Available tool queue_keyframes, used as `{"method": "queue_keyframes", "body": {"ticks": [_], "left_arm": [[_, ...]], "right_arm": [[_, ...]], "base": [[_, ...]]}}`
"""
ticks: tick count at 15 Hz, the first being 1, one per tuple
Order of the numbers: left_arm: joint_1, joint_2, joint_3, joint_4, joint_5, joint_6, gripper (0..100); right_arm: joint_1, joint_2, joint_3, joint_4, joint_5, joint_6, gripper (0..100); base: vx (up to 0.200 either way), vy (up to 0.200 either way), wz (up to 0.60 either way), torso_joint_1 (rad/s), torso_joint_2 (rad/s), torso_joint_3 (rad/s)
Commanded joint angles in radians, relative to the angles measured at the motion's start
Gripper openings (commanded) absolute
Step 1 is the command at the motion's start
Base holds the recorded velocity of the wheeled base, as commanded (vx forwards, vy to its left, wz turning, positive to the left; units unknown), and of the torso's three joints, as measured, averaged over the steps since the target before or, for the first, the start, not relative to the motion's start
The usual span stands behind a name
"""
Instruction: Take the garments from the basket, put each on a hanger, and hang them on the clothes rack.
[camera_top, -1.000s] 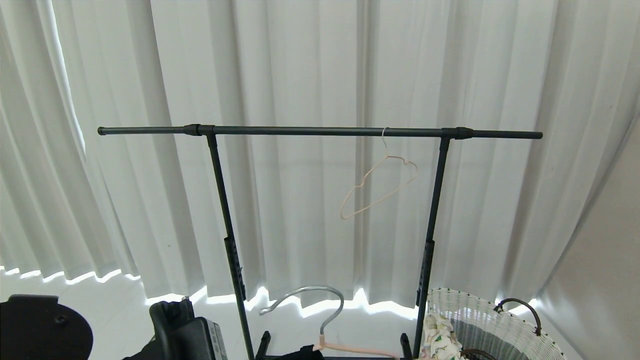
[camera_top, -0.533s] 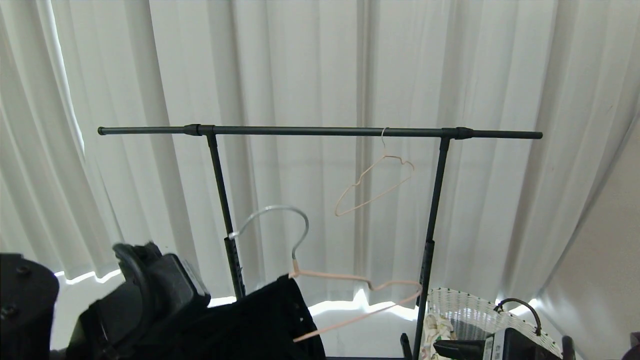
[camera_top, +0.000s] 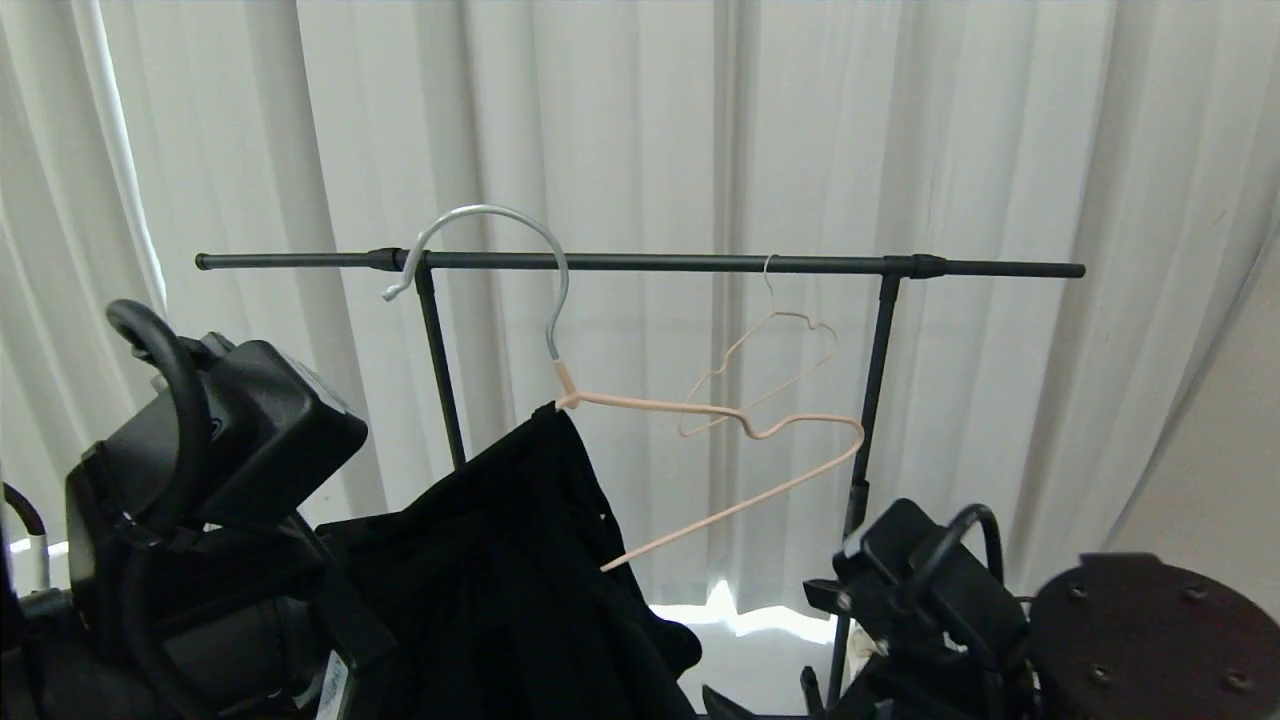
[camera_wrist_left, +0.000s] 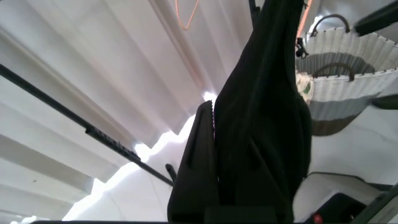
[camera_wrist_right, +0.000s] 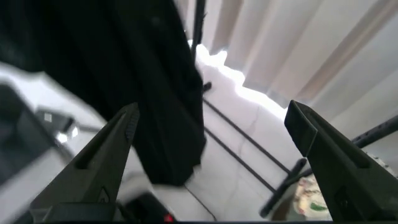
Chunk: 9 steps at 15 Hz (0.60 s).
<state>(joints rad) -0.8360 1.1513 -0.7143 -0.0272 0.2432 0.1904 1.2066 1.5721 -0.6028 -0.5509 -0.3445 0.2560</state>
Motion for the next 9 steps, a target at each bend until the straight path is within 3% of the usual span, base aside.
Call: {"method": "queue_keyframes", "body": {"ticks": [1,9], "left_arm": [[0.000,0.001,-0.005,0.000,0.001,0.000,0],[-0.028,-0.012,-0.019,0.000,-0.019,0.000,0]], "right_arm": [[-0.007,0.146,-0.098,-0.017,-0.056,0.045,100],[-0.022,0.213,-0.104,-0.017,-0.100,0.054,100]], "base": [[0.000,0.000,0.00,0.000,0.00,0.000],[0.000,0.000,0.00,0.000,0.00,0.000]]}}
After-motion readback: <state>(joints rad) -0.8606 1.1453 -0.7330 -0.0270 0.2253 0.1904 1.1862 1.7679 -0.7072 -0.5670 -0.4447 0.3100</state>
